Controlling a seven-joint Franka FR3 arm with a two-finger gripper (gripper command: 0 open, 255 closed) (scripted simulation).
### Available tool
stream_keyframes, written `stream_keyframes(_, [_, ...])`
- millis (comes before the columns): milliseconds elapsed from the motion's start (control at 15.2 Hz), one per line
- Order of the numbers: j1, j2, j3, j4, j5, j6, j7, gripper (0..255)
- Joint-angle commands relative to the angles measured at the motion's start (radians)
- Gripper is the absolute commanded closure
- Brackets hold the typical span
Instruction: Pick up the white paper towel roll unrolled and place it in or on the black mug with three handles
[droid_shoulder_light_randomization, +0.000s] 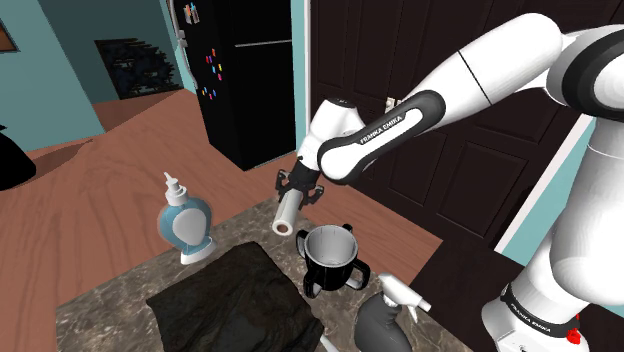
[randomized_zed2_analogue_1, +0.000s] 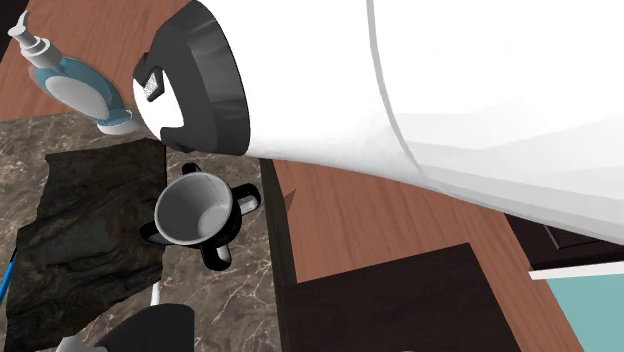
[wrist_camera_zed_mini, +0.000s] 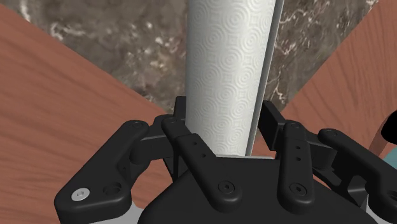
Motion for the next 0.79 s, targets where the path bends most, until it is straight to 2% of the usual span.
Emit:
stream_keyframes(0, [-0.004, -0.017, 0.001, 0.008, 0.005, -0.025, -0.002, 255])
stream_keyframes(726, [-0.012, -0.1, 0.003, 0.067, 0.019, -0.164, 0.005, 255])
